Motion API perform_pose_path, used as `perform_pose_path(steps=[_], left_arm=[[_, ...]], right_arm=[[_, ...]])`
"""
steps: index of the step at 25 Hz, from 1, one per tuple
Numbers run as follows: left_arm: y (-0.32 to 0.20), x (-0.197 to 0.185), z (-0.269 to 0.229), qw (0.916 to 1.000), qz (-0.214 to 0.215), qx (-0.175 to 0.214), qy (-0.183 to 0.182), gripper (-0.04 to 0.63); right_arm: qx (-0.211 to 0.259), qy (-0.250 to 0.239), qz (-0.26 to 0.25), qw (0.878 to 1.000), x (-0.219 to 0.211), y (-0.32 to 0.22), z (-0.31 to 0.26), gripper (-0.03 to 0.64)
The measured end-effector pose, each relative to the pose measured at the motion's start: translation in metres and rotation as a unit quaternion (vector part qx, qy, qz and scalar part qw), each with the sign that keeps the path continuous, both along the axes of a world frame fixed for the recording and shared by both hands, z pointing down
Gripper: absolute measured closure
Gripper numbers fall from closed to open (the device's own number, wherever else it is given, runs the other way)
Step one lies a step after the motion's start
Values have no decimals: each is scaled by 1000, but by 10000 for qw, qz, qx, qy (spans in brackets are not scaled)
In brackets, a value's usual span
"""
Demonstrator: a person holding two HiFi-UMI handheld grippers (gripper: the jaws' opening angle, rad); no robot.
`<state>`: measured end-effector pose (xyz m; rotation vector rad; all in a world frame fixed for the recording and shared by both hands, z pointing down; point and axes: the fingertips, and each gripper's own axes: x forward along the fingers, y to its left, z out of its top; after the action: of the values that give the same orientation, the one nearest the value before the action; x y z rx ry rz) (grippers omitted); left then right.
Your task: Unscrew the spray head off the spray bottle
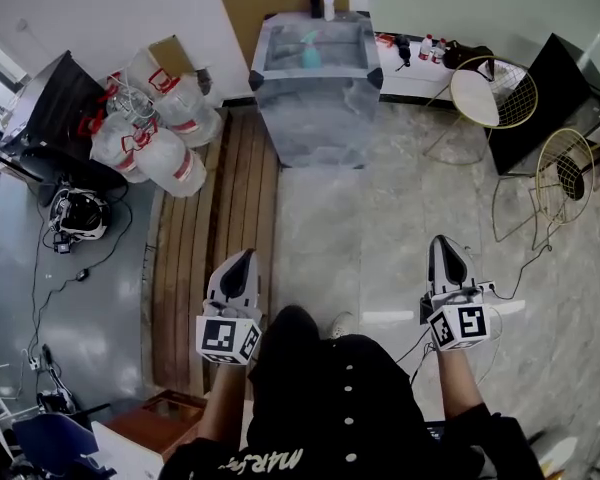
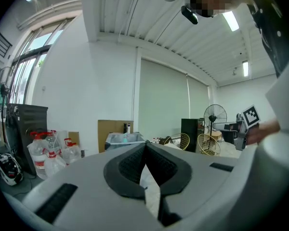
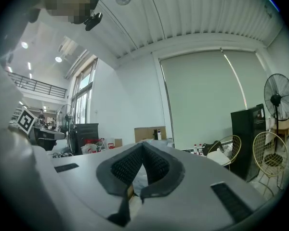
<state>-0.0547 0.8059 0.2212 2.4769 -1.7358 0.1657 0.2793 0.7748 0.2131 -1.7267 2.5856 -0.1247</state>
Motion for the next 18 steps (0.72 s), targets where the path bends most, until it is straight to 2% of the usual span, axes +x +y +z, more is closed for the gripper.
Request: perform_pose_path(steps=[10, 18], left_arm=[[-20, 19, 11, 10000, 7, 6, 11, 572], [-78, 13, 12, 9999, -49, 82, 47, 572]], right_arm=[[101, -39, 12, 9999, 22, -22, 1, 604], [150, -2, 86, 9999, 22, -74, -5, 604]])
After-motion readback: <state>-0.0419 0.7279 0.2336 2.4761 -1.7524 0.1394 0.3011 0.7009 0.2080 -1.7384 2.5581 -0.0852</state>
